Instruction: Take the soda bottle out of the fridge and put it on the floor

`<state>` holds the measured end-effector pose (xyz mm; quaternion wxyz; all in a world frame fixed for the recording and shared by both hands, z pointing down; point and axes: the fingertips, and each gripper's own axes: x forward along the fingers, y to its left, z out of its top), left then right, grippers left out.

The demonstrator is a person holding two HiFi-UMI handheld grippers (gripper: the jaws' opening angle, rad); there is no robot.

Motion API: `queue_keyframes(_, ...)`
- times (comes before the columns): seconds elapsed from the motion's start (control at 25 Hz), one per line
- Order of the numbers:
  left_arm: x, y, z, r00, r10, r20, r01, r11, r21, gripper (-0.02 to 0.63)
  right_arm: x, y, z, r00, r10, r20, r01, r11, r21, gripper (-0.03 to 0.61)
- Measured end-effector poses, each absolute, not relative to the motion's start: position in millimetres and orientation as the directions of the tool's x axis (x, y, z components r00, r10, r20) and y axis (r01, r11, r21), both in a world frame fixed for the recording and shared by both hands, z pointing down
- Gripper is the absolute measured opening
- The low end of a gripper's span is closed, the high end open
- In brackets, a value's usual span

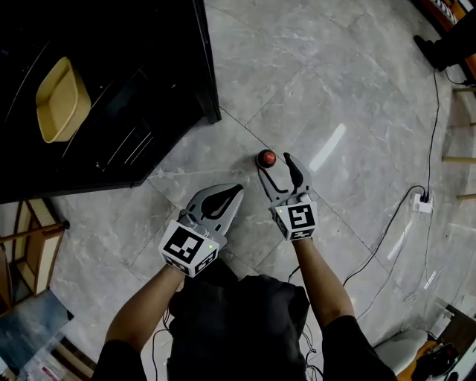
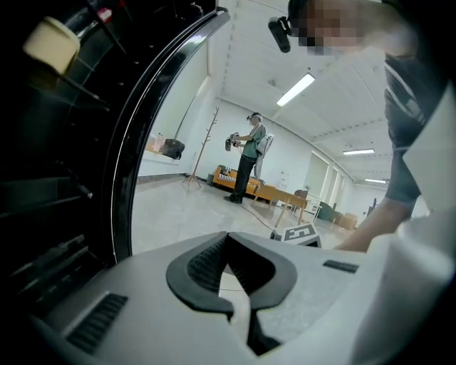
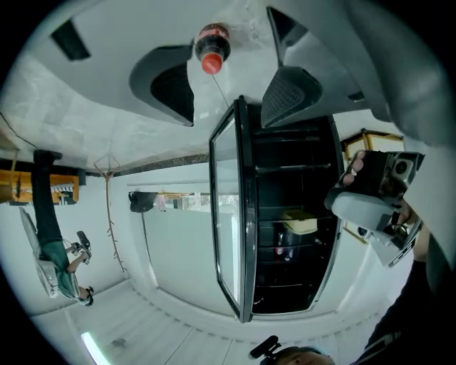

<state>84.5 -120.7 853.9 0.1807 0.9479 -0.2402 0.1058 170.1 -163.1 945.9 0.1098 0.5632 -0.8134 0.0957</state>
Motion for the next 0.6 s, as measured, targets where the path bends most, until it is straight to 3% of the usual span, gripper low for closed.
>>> queue_keyframes(0.6,76.1,-121.9,507.0,0.863,-0.376,0.338,-0.466,-0.850,0.246,0.006,166.3,-147.7,554.2,-0.251,-0.936,0.248,-0.965,0.224,-0.134,0.298)
